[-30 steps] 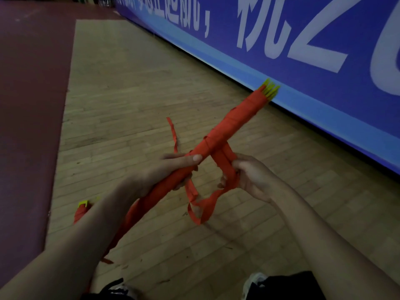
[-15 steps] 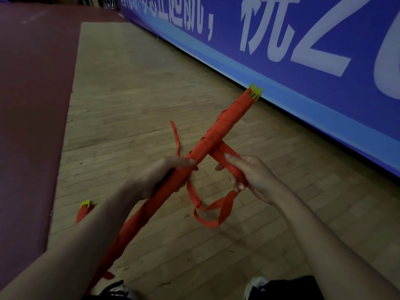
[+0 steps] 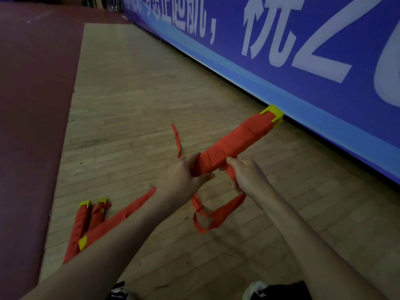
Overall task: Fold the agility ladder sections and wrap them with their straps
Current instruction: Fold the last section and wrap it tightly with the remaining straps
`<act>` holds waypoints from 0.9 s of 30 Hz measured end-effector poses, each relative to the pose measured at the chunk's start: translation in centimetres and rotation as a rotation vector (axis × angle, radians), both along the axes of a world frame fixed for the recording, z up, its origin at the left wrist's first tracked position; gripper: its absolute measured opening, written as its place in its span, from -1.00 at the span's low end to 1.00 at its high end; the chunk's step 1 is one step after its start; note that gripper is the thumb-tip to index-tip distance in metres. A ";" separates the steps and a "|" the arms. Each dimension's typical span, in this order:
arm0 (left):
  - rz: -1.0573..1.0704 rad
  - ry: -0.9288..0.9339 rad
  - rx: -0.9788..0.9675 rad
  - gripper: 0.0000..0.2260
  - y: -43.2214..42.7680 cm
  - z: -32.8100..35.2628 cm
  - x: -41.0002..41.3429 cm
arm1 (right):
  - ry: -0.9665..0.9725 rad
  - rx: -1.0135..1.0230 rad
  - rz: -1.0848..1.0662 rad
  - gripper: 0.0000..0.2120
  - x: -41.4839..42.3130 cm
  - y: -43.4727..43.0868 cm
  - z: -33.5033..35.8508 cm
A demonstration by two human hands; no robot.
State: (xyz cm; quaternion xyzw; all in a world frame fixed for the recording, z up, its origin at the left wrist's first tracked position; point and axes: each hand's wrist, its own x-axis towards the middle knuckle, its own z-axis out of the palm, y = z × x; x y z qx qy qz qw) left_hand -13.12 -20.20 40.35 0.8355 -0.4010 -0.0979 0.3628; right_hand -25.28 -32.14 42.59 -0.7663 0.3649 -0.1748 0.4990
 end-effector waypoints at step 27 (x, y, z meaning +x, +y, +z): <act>-0.452 1.018 0.175 -0.43 1.9 2.0 1.3 | -0.308 0.442 0.013 -0.58 0.3 -0.2 -0.3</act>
